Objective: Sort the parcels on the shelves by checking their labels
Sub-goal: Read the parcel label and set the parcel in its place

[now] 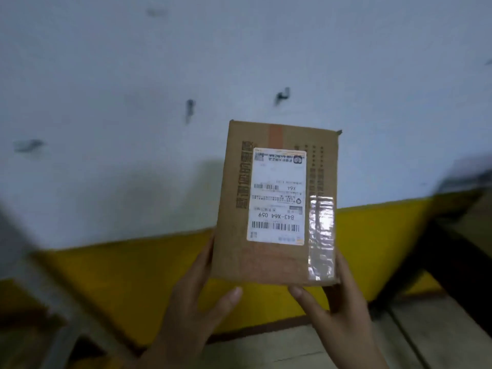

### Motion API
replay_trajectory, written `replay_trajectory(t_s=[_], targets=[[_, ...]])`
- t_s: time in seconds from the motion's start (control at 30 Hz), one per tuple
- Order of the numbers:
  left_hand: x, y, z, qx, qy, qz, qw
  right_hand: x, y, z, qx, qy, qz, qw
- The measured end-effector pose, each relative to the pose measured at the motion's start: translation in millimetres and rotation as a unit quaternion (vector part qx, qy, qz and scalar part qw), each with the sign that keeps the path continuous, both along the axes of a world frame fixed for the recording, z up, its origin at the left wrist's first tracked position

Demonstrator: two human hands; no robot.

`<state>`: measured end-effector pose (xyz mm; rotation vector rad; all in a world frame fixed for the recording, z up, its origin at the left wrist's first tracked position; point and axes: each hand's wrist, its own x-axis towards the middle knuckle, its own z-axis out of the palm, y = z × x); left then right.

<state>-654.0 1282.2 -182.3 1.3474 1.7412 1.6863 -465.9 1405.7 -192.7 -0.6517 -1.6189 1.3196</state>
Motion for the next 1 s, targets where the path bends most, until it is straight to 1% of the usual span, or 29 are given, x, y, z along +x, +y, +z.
replay_trajectory(t_s=[0.1,0.17,0.27,0.4,0.5,0.67,0.77,0.83,0.93,0.97,1.0], targets=[[1,75,5,0.017,-0.058,-0.114,0.992,15,40,0,0.019,-0.023,-0.108,0.994],[9,126,10,0.024,-0.115,-0.158,0.980,30,66,-1,0.022,-0.036,-0.184,0.982],[28,203,8,0.018,-0.158,-0.239,0.958,57,103,-2,0.029,-0.060,-0.272,0.960],[72,287,12,0.002,-0.160,-0.345,0.925,105,139,5,0.030,-0.082,-0.361,0.929],[113,339,16,-0.004,-0.149,-0.404,0.902,144,164,8,0.031,-0.106,-0.399,0.910],[186,417,23,0.007,-0.129,-0.456,0.880,204,218,13,0.045,-0.112,-0.453,0.883],[235,463,37,0.019,-0.113,-0.468,0.876,240,258,25,0.039,-0.089,-0.477,0.874],[267,497,51,0.022,-0.109,-0.477,0.872,267,286,38,0.042,-0.097,-0.496,0.862],[310,545,72,0.025,-0.117,-0.486,0.865,316,327,64,0.027,-0.154,-0.497,0.854],[324,561,76,0.025,-0.122,-0.491,0.862,332,341,75,0.023,-0.185,-0.499,0.846],[338,576,79,0.015,-0.127,-0.496,0.859,345,354,88,0.028,-0.228,-0.513,0.827]])
